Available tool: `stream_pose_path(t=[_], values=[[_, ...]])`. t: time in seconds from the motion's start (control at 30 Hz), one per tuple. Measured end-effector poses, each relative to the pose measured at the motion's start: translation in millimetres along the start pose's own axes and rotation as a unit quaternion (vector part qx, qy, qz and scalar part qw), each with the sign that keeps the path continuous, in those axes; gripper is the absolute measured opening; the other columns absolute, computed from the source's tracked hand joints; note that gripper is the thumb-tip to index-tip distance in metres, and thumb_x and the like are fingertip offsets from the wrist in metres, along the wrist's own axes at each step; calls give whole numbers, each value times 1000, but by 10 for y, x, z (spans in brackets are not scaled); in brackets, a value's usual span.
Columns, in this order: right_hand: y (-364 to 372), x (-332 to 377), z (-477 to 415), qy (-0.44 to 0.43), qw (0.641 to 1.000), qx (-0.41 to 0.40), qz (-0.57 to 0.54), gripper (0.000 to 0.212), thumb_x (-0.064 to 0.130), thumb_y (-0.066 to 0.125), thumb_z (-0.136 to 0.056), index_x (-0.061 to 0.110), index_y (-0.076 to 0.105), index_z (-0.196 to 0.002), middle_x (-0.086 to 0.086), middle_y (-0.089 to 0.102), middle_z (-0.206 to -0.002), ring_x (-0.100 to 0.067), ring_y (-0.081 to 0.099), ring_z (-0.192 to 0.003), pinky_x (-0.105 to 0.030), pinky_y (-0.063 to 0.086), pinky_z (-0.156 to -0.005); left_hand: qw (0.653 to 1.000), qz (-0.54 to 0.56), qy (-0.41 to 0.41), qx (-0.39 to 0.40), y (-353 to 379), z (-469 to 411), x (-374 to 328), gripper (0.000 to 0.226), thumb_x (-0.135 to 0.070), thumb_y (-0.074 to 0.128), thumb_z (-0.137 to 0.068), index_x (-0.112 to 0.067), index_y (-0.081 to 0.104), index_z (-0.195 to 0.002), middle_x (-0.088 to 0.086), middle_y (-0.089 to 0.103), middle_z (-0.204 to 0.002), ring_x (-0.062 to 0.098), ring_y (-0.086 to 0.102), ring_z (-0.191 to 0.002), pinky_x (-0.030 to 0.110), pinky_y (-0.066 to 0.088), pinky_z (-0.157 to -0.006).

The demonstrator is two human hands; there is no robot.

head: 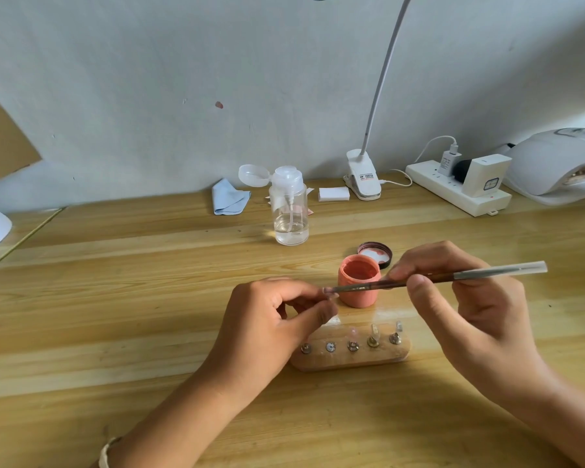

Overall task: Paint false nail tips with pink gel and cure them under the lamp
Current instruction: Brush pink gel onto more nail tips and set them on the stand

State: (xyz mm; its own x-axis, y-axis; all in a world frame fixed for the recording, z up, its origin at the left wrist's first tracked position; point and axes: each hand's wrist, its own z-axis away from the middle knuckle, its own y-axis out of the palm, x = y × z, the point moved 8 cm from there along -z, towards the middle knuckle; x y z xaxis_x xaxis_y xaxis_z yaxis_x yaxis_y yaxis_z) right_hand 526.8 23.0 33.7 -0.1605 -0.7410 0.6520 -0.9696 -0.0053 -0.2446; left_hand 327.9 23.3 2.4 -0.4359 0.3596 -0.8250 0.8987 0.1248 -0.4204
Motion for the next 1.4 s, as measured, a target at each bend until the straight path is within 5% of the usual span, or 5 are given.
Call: stream_pose_path(t=[0.23, 0.43, 0.9, 1.4], values=[[4, 6, 0, 0, 1000, 0, 4, 13, 22, 55, -95, 21, 68, -94, 8, 68, -90, -15, 68, -87, -16, 48, -80, 1000, -8, 10, -1, 2, -3, 1, 8, -26, 81, -79, -31, 78, -84, -10, 75, -79, 24, 65, -69, 44, 46, -64], [-16, 3, -3, -5, 1000, -12, 10, 13, 22, 55, -96, 21, 68, -97, 8, 69, -92, -16, 67, -90, -19, 48, -82, 1000, -17, 18, 7, 12, -10, -3, 12, -23, 82, -78, -33, 78, -82, -15, 74, -78, 6, 66, -71, 26, 49, -60], [-83, 7, -5, 0, 999, -38, 18, 15, 20, 54, -91, 17, 67, -87, 3, 68, -83, -17, 66, -81, -21, 48, -78, 1000, -15, 17, 12, 10, 2, 4, 14, -24, 82, -78, -36, 77, -83, -18, 75, -79, 2, 68, -73, 11, 46, -62], [4, 58, 11, -17, 1000, 4, 8, 14, 20, 54, -94, 16, 68, -94, 7, 69, -91, -15, 68, -88, -19, 49, -80, 1000, -21, -5, 11, 19, -1, 15, 12, -21, 83, -77, -32, 79, -81, -17, 74, -74, 0, 66, -68, 8, 41, -61]])
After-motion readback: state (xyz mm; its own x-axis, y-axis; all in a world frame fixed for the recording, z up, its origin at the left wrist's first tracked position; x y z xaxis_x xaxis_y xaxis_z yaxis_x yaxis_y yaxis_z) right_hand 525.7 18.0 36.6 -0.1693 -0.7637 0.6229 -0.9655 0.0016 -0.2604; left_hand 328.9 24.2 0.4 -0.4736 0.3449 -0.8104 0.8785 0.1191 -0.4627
